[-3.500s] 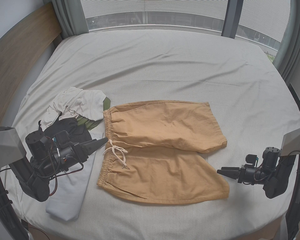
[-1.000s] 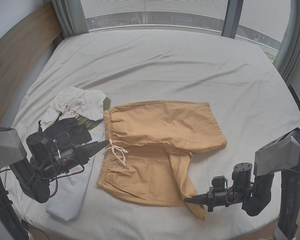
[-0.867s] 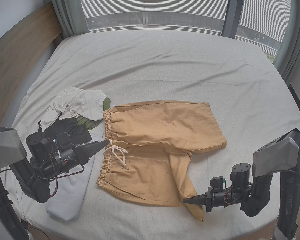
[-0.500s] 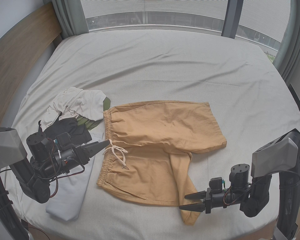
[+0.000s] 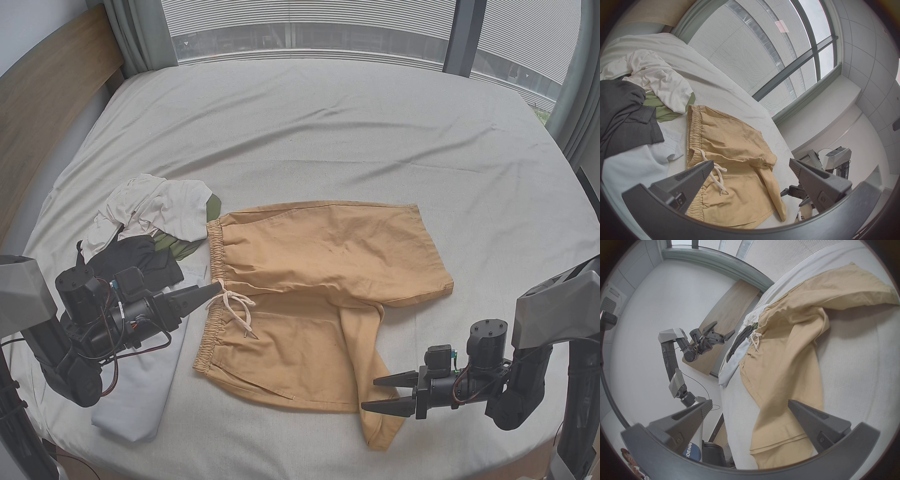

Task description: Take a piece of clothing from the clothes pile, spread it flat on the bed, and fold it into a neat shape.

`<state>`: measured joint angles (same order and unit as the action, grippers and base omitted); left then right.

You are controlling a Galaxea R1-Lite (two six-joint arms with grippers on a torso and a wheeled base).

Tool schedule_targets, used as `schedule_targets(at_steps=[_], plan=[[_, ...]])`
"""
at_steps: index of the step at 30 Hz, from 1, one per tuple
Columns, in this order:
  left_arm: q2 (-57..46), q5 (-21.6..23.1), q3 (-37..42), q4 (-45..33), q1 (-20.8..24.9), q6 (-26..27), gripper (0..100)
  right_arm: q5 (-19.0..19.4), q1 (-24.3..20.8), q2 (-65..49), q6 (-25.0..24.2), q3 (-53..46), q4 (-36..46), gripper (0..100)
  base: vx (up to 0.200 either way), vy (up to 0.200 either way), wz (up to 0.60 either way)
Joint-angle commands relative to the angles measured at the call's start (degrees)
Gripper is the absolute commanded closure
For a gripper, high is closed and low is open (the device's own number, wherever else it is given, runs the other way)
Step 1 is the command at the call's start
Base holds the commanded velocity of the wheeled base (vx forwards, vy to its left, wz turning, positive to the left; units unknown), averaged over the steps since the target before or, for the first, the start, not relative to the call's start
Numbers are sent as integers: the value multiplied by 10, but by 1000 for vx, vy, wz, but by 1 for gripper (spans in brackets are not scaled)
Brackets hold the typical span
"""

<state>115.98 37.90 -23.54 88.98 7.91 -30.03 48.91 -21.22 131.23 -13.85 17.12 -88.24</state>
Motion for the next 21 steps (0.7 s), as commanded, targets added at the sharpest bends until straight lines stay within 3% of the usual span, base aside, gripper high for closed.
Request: schedule_targets(at_steps=[1,12,21], plan=[[5,0,0,1,0,0,0,-1,21,-7,3,-2,0,0,0,0,0],[5,0,-1,1,0,0,0,-3,71,18,26,-21,1,0,0,0,0],[11,0,1,1,2,0,0,-3,63,45,30,-27,1,0,0,0,0]])
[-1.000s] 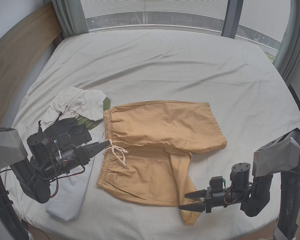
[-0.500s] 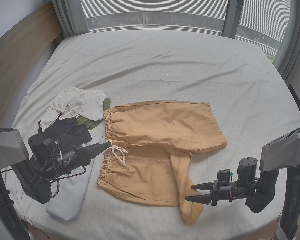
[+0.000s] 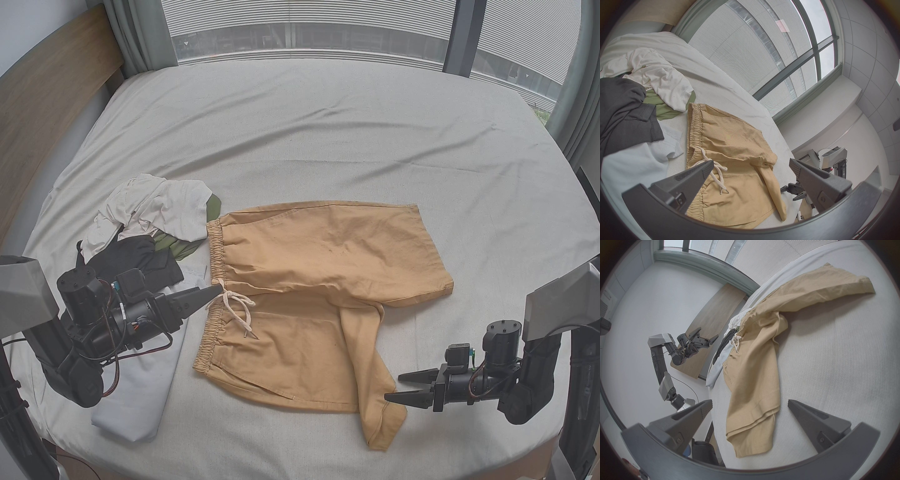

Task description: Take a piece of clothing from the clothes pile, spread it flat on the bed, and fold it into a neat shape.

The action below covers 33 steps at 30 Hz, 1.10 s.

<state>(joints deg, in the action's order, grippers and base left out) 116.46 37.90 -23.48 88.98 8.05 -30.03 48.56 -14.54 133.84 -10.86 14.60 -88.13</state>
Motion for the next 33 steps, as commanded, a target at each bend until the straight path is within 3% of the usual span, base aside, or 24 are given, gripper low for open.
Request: schedule_targets(at_steps=[1,15,33], plan=[[6,0,0,1,0,0,0,0,-5,21,0,-1,0,0,0,0,0],[7,0,0,1,0,0,0,3,-45,32,-28,17,-1,0,0,0,0],[9,0,0,1,4,1,0,5,-45,-46,-61,10,-1,0,0,0,0]])
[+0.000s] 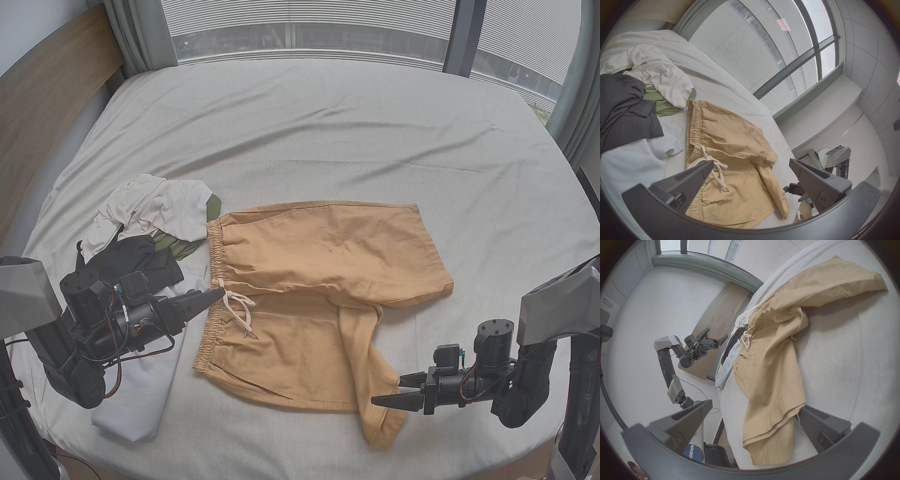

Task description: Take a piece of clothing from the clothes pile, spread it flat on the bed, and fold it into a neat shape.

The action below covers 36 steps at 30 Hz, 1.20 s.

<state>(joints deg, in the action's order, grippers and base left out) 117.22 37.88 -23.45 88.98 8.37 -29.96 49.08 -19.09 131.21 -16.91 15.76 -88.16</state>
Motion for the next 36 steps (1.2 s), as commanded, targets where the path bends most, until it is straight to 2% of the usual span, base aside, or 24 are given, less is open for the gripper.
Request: schedule_targets(at_steps=[1,13,19,27,36], plan=[[1,0,0,1,1,0,0,-1,1,-18,0,0,-1,0,0,0,0],[2,0,0,1,1,0,0,-7,12,-14,-1,25,-1,0,0,0,0],[1,0,0,1,1,0,0,-44,20,30,-1,45,-1,0,0,0,0],[0,0,0,1,1,0,0,-47,31,48,-8,61,-1,0,0,0,0],[0,0,0,1,1,0,0,-45,46,39,-44,66,-1,0,0,0,0]])
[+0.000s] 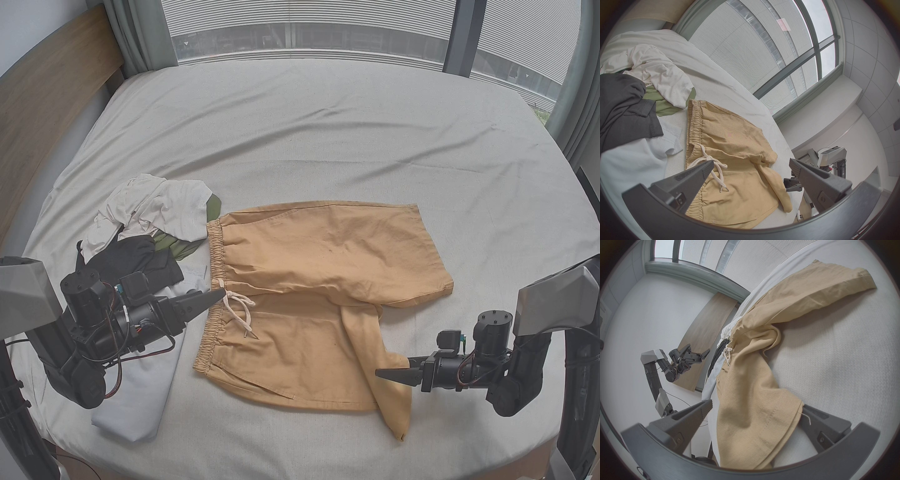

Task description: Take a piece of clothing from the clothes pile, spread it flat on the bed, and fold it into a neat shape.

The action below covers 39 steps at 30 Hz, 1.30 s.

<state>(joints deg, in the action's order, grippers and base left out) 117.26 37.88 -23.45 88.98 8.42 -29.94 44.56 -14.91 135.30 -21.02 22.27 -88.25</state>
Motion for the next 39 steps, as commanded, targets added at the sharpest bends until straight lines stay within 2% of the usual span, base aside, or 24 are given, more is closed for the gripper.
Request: schedule_targets(at_steps=[1,11,19,20,33,39], plan=[[0,0,0,1,0,0,0,0,4,-2,-3,1,0,0,0,0,0],[1,0,0,1,0,0,0,1,5,-28,-44,4,-1,0,0,0,0],[1,-1,0,1,0,0,0,2,9,-34,-45,4,-1,0,0,0,0],[2,-1,0,1,0,0,0,2,9,-34,-45,4,-1,100,0,0,0],[3,-1,3,1,1,1,0,3,19,-57,-45,1,0,100,0,0,0],[4,-1,3,1,1,3,0,3,41,-66,-39,1,0,100,0,0,0]])
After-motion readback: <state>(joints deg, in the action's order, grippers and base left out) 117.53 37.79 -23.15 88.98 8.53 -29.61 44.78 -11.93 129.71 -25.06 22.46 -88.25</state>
